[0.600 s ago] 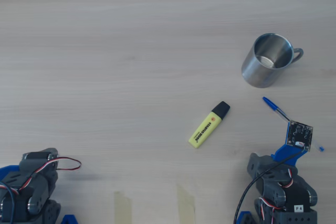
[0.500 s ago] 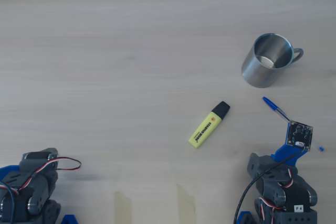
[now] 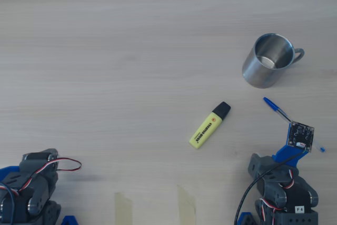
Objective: Grab the yellow pen and put it in the silver cup.
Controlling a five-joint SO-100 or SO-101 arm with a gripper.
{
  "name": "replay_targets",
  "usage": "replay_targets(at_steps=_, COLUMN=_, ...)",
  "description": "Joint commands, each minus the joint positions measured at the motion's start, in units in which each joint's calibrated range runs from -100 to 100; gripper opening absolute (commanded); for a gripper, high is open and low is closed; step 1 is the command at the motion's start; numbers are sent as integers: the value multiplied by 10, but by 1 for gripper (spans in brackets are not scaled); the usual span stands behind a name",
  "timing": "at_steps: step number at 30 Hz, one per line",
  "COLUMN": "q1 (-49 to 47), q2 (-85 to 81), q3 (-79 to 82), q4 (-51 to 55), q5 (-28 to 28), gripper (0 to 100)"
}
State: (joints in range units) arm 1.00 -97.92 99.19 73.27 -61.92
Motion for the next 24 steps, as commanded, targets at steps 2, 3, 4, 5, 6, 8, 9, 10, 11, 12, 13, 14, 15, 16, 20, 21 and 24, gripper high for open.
replay_targets(at_steps=2, q1=-6, q2=5, q3=6, q4=-11, q5=-3, gripper=2)
replay_targets(at_steps=3, q1=-11, q2=5, q3=6, q4=-24, q5=-3, gripper=2)
replay_targets(at_steps=4, q1=-20, q2=5, q3=6, q4=-39, q5=-4, gripper=2)
replay_targets(at_steps=5, q1=-31, q2=5, q3=6, q4=-54, q5=-4, gripper=2)
replay_targets(at_steps=6, q1=-45, q2=5, q3=6, q4=-72, q5=-4, gripper=2)
replay_targets(at_steps=8, q1=-68, q2=6, q3=6, q4=-104, q5=-4, gripper=2)
replay_targets(at_steps=9, q1=-75, q2=6, q3=6, q4=-118, q5=-4, gripper=2)
replay_targets(at_steps=10, q1=-80, q2=7, q3=6, q4=-129, q5=-4, gripper=2)
replay_targets(at_steps=11, q1=-85, q2=7, q3=4, q4=-143, q5=-4, gripper=2)
replay_targets(at_steps=12, q1=-89, q2=7, q3=4, q4=-151, q5=-4, gripper=2)
replay_targets(at_steps=13, q1=-91, q2=7, q3=2, q4=-152, q5=-4, gripper=2)
replay_targets(at_steps=14, q1=-88, q2=8, q3=5, q4=-152, q5=-3, gripper=2)
replay_targets(at_steps=15, q1=-86, q2=9, q3=5, q4=-145, q5=-3, gripper=2)
replay_targets(at_steps=16, q1=-84, q2=11, q3=5, q4=-140, q5=-3, gripper=2)
replay_targets(at_steps=20, q1=-89, q2=45, q3=-11, q4=-181, q5=-4, gripper=2)
replay_targets(at_steps=21, q1=-89, q2=61, q3=-16, q4=-197, q5=-4, gripper=2)
replay_targets(at_steps=24, q1=-104, q2=116, q3=-38, q4=-252, q5=-4, gripper=2)
